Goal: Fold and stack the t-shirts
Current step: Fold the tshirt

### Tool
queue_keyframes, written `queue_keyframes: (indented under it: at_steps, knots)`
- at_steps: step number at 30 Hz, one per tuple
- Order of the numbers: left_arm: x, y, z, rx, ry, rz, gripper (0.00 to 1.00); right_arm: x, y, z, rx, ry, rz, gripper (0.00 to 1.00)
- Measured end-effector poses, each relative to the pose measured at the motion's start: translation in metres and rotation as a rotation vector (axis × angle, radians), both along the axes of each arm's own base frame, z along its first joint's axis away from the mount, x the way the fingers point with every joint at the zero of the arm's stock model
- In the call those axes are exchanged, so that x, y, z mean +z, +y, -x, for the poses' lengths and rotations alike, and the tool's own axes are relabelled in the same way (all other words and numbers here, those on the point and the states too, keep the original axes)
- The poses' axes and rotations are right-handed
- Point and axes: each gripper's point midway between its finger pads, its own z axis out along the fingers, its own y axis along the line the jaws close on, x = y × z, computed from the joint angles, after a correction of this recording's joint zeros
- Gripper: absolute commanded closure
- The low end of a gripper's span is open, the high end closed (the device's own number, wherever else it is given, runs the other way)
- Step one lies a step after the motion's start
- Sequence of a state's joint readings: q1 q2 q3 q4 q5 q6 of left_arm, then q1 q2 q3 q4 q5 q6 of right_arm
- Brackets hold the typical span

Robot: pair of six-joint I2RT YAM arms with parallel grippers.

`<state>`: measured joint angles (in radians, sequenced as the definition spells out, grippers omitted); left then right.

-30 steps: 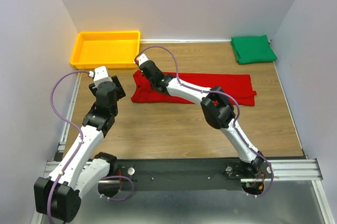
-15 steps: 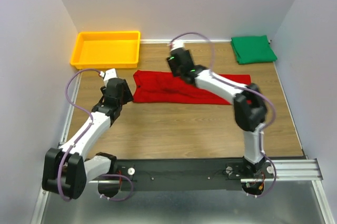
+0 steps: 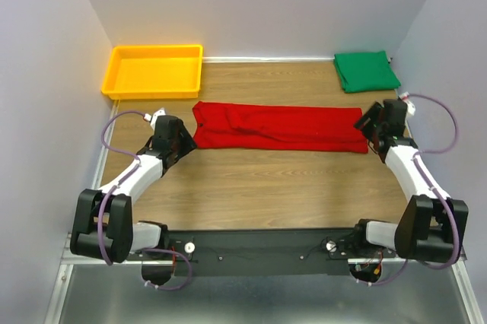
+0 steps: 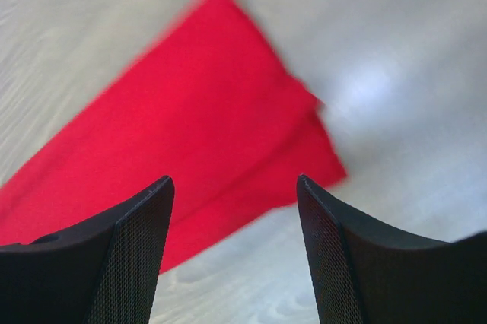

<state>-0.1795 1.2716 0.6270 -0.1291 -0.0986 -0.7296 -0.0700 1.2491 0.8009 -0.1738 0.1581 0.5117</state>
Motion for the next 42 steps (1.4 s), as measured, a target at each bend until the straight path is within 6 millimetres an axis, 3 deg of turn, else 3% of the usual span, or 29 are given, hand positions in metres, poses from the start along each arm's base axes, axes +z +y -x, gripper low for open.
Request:
queue_keyframes:
  at_steps: [5, 15, 24, 29, 36, 42]
  knots:
    - [-0.003, -0.003, -0.002, 0.015, 0.002, 0.037, 0.31, -0.051, -0.032, 0.035, -0.176, 0.087, -0.225, 0.3]
    - [-0.01, -0.008, -0.007, 0.01, 0.005, 0.067, 0.33, -0.099, -0.031, 0.053, -0.279, 0.143, -0.462, 0.32]
    - [-0.015, -0.009, -0.006, 0.01, 0.016, 0.072, 0.33, -0.107, -0.035, 0.04, -0.304, 0.09, -0.503, 0.43]
    - [-0.016, -0.009, -0.006, 0.01, 0.018, 0.073, 0.33, -0.111, -0.039, 0.034, -0.328, 0.066, -0.525, 0.64]
    - [-0.016, -0.01, -0.006, 0.012, 0.019, 0.075, 0.35, -0.119, -0.04, 0.039, -0.365, 0.074, -0.54, 0.93]
    - [-0.019, -0.01, -0.005, 0.015, 0.031, 0.076, 0.42, -0.12, -0.039, 0.04, -0.369, 0.076, -0.542, 0.95]
